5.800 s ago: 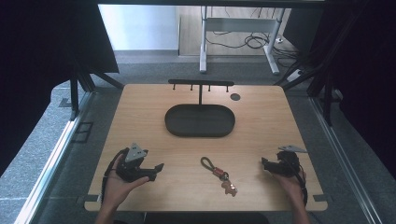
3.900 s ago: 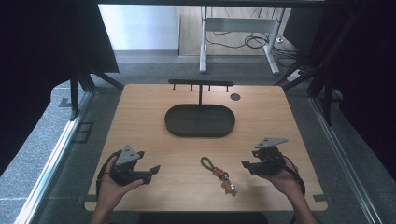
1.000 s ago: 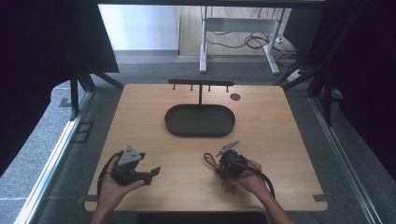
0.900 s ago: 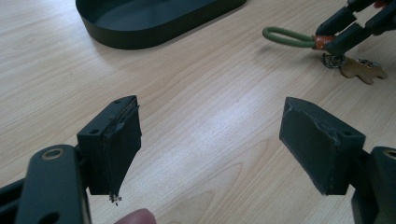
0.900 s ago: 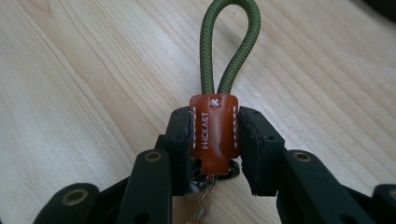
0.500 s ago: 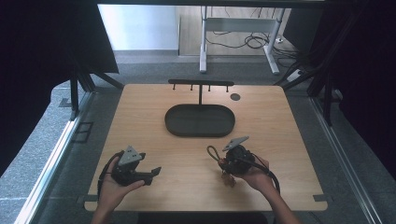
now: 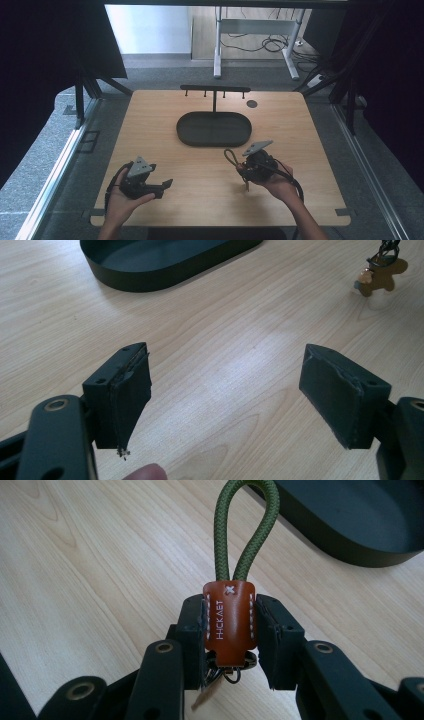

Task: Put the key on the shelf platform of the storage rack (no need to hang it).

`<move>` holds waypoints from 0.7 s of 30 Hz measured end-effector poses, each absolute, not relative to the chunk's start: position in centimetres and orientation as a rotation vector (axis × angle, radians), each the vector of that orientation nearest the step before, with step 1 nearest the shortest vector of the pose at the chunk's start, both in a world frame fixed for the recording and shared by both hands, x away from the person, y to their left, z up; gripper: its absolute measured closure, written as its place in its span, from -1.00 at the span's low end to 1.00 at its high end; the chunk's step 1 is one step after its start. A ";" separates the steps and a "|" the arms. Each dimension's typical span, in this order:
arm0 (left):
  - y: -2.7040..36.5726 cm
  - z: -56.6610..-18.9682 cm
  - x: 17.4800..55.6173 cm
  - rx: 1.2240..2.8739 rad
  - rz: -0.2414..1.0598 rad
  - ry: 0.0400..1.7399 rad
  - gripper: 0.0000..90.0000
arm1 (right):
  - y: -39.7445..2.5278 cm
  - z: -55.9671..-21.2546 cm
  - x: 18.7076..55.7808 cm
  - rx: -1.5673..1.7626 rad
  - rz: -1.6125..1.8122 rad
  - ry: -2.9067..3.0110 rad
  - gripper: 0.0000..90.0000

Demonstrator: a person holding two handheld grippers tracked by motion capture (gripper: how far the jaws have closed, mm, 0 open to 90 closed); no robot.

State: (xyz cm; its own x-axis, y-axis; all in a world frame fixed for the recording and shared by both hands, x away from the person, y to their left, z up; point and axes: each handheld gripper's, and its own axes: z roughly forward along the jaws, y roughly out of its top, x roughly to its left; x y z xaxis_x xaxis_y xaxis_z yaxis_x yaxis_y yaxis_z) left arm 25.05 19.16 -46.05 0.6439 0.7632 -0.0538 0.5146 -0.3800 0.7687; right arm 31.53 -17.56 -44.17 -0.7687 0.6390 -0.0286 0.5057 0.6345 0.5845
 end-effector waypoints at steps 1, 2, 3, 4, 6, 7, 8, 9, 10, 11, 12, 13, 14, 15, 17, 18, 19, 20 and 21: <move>19.2 -46.1 25.1 2.068 0.398 0.993 -0.53 | -17.6 -44.2 31.5 0.934 0.832 2.624 0.48; 19.2 -46.1 25.1 2.067 0.397 0.994 -0.53 | -17.6 -44.1 31.6 0.936 0.831 2.621 0.48; 19.2 -46.1 25.1 2.067 0.397 0.994 -0.53 | -17.6 -44.0 31.6 0.937 0.830 2.621 0.48; 19.2 -46.1 25.1 2.067 0.397 0.995 -0.53 | -17.6 -44.0 31.7 0.937 0.831 2.620 0.48; 19.2 -46.1 25.1 2.068 0.397 0.996 -0.53 | -17.6 -43.8 31.9 0.935 0.831 2.618 0.48; 19.2 -46.1 25.1 2.067 0.397 0.996 -0.53 | -17.6 -43.7 32.0 0.933 0.834 2.617 0.48; 19.2 -46.1 25.1 2.066 0.397 0.996 -0.53 | -17.6 -43.7 32.0 0.933 0.834 2.617 0.48; 19.2 -46.1 25.1 2.066 0.396 0.996 -0.53 | -17.6 -43.5 32.2 0.937 0.834 2.615 0.48; 19.2 -46.1 25.1 2.068 0.396 0.995 -0.53 | -17.6 -43.4 32.3 0.932 0.835 2.614 0.48; 19.2 -46.1 25.1 2.070 0.396 0.994 -0.53 | -17.6 -43.4 32.3 0.932 0.835 2.614 0.48; 19.2 -46.2 25.1 2.071 0.395 0.995 -0.53 | -17.6 -43.4 32.4 0.934 0.838 2.613 0.48; 19.1 -46.2 25.1 2.070 0.394 0.994 -0.53 | -17.5 -43.3 32.5 0.937 0.840 2.614 0.48; 19.1 -46.2 25.1 2.070 0.394 0.994 -0.53 | -17.5 -43.3 32.5 0.937 0.840 2.614 0.48; 19.1 -46.2 25.1 2.069 0.393 0.995 -0.53 | -17.4 -43.3 32.7 0.936 0.839 2.616 0.48; 19.0 -46.2 25.1 2.072 0.394 0.994 -0.53 | -17.3 -43.2 32.9 0.935 0.842 2.623 0.48; 19.0 -46.2 25.1 2.073 0.394 0.993 -0.53 | -17.3 -43.2 33.0 0.936 0.840 2.626 0.48; 19.0 -46.2 25.1 2.074 0.393 0.992 -0.53 | -17.2 -43.1 33.1 0.934 0.837 2.626 0.48; 18.9 -46.2 25.1 2.075 0.392 0.991 -0.53 | -17.2 -43.0 33.2 0.938 0.838 2.626 0.48; 18.9 -46.2 25.1 2.076 0.393 0.992 -0.53 | -17.2 -43.0 33.2 0.938 0.838 2.626 0.48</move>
State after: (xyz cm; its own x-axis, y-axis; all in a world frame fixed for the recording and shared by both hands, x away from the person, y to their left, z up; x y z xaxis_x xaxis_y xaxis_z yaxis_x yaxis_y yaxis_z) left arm 25.15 18.95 -46.24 0.6467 0.7608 -0.0540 0.5175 -0.3856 0.7638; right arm 33.24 -17.20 -43.04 -0.7688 0.6391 -0.0226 0.5077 0.6315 0.5860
